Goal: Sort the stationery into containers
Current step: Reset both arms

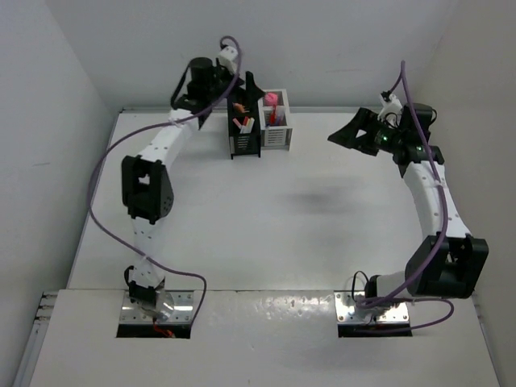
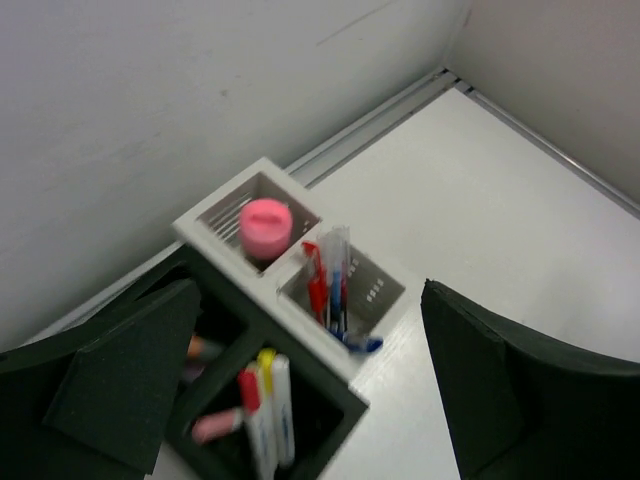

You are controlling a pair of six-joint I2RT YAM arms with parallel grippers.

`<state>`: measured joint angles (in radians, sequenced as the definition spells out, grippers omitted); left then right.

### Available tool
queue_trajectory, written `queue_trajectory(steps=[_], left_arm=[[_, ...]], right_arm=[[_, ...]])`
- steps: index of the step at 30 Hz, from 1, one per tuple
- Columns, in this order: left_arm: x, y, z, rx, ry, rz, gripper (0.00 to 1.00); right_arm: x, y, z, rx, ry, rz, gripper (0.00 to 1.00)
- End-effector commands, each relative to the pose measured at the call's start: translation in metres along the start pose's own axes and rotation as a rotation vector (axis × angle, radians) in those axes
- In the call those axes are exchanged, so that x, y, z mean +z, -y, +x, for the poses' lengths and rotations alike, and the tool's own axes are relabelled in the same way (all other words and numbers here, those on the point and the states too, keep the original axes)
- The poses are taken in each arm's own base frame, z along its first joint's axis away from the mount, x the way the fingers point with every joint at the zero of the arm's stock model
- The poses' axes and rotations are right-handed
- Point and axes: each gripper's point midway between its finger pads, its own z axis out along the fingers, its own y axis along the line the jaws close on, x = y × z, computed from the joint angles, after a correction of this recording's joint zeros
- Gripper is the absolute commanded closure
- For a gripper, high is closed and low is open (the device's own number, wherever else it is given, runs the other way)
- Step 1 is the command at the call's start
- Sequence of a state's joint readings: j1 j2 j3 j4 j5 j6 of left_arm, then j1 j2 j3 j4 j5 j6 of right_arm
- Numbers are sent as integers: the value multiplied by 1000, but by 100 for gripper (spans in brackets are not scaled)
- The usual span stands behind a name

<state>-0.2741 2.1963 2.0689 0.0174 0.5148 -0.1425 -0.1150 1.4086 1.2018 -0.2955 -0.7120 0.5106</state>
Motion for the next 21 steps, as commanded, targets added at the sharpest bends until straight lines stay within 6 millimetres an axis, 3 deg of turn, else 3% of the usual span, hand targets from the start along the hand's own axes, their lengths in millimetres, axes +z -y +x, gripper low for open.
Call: queue_trajectory(steps=[1,2,4,5,6,7,8,9,10,12,13,15,21], left_arm=[[-118,-14,-78,-13,-37,-154,0],[-126,-28,-49,-52,-113,-185,0],[-171,-36,0,-94,-287,-278,0],[-202,-51,1,-87,-318,-396,0],[-225,-53,44,-92,-443,-423,0],[-248,-64,56,-99,-479,-483,0],[-273,-65,52,-84,-469,-524,0],[-286,-66,57,-61,-468,-535,0],[-306,-68,91,-108,-520,-560,0],[-326,-60,84,-73,-463,-569,0],[-335,-57,101,-89,-491,-573,0],[-344,-56,107,-98,-515,-589,0],[-365,-72,120,-184,-520,-557,0]], right_arm=[[-21,9,-3,-211,-12,126,5],[-23,14,0,-236,-24,147,2],[-28,28,14,-255,-59,205,1],[-29,32,17,-283,-66,219,1],[-32,39,28,-283,-79,243,1],[-32,43,33,-288,-86,253,1],[-33,46,36,-289,-84,260,1],[-33,52,46,-285,-92,262,1],[-33,52,49,-286,-90,259,1],[-33,57,57,-280,-103,262,1],[-33,58,59,-271,-108,265,1],[-33,59,62,-266,-118,268,1],[-37,68,65,-268,-131,295,1]])
